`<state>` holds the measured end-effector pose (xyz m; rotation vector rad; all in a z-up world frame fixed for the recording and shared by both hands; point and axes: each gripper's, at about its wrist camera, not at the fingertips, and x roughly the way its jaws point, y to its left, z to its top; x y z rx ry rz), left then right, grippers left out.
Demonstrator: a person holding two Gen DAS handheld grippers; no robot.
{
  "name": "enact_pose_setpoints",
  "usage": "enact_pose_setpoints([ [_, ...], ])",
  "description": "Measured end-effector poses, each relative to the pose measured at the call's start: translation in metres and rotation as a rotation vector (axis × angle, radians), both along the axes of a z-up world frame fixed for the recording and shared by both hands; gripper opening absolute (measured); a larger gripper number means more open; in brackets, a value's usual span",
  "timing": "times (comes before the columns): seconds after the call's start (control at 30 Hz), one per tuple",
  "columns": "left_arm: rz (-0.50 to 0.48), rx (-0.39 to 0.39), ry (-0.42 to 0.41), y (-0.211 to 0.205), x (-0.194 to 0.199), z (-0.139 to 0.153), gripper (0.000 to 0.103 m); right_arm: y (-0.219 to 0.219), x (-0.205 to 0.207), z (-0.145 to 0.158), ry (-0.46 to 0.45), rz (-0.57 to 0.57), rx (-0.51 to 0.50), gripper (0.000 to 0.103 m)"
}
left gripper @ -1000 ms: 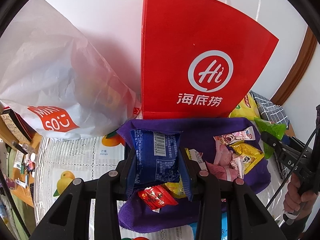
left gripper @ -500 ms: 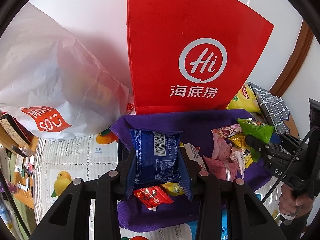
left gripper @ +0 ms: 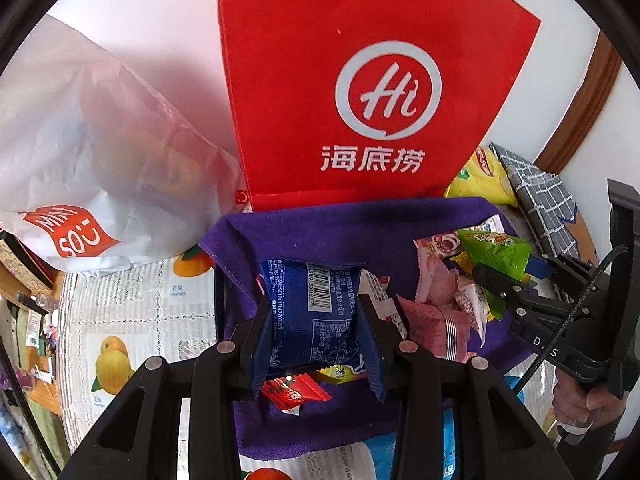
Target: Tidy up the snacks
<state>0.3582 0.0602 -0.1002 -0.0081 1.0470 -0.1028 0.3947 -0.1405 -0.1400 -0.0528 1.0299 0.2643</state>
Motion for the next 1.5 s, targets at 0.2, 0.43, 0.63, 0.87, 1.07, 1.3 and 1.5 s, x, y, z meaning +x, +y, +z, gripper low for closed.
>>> enact_pose_setpoints([
  [0.2,-0.020,0.012,0.021,-0.005,0.001,-0.006,0.038,0.002,0.002,-0.004,0.018,0.005,-0.014,0.049],
  [0.43,-0.024,0.020,0.045,-0.008,0.003,-0.011,0.039,0.001,0.004,-0.008,0.019,0.008,-0.034,0.049],
  [0.63,-0.027,0.022,0.054,-0.010,0.003,-0.013,0.039,0.000,0.004,-0.009,0.020,0.005,-0.047,0.050],
  [0.87,-0.034,0.032,0.068,-0.012,0.003,-0.014,0.040,0.004,0.004,-0.010,0.022,0.018,-0.081,0.056],
  [1.07,-0.013,0.041,0.025,-0.008,0.000,-0.003,0.053,0.001,0.000,-0.003,0.018,-0.007,-0.083,0.060],
  [1.3,-0.017,0.005,0.004,-0.006,-0.006,0.010,0.057,0.003,-0.012,0.013,0.005,-0.017,-0.090,0.065],
  [1.5,-0.035,-0.013,-0.040,-0.009,-0.018,0.027,0.065,0.005,-0.030,0.035,-0.033,-0.016,-0.080,0.070],
])
